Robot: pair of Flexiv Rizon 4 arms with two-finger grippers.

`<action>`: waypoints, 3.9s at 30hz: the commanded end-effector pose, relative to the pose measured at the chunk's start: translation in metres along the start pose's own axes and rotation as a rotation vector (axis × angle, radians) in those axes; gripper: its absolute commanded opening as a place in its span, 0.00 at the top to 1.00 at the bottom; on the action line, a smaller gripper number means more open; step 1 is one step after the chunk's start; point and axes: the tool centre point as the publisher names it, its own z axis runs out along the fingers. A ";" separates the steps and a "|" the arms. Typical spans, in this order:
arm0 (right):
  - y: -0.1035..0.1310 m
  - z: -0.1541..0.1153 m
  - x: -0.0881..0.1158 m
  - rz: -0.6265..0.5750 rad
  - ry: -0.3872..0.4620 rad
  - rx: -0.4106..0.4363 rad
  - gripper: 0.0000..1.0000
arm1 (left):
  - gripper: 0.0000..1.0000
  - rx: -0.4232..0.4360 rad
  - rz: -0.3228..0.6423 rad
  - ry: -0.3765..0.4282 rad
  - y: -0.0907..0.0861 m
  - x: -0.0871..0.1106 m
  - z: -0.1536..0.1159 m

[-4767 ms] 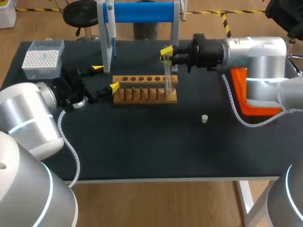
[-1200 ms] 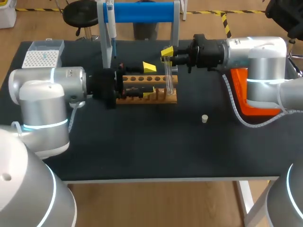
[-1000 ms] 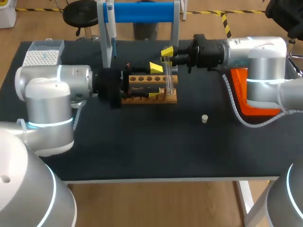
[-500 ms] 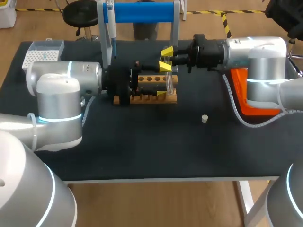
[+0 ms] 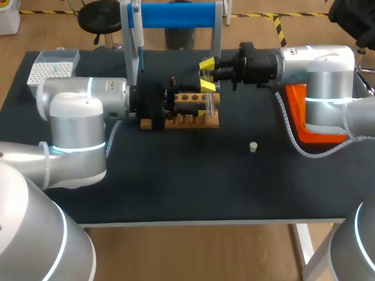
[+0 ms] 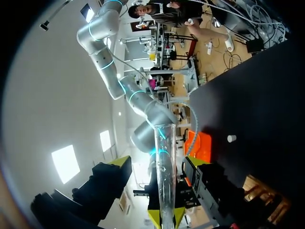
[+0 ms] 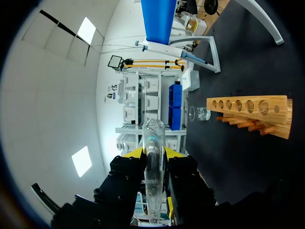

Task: Invert the test tube, pick up the pipette, mount the tip to pipette, aspirate from beaker and dispense into the tube, eject the tip, return the pipette, and cap with the stopper.

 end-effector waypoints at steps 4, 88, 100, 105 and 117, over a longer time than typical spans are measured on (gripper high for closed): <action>0.000 0.000 0.001 0.000 -0.002 -0.001 1.00 | 0.38 0.010 0.004 0.002 0.002 0.001 0.007; -0.058 -0.093 -0.001 -1.321 -0.436 -0.106 0.00 | 1.00 0.069 -0.001 0.022 0.001 0.002 0.007; -0.050 -0.087 -0.040 -1.506 -0.553 0.026 0.00 | 1.00 0.069 -0.001 0.022 0.001 0.002 0.007; -0.046 -0.090 -0.049 -1.519 -0.580 0.084 0.00 | 1.00 0.069 -0.001 0.022 0.001 0.002 0.007; -0.035 -0.088 -0.067 -1.445 -0.665 0.088 0.00 | 1.00 0.069 -0.001 0.022 0.001 0.002 0.007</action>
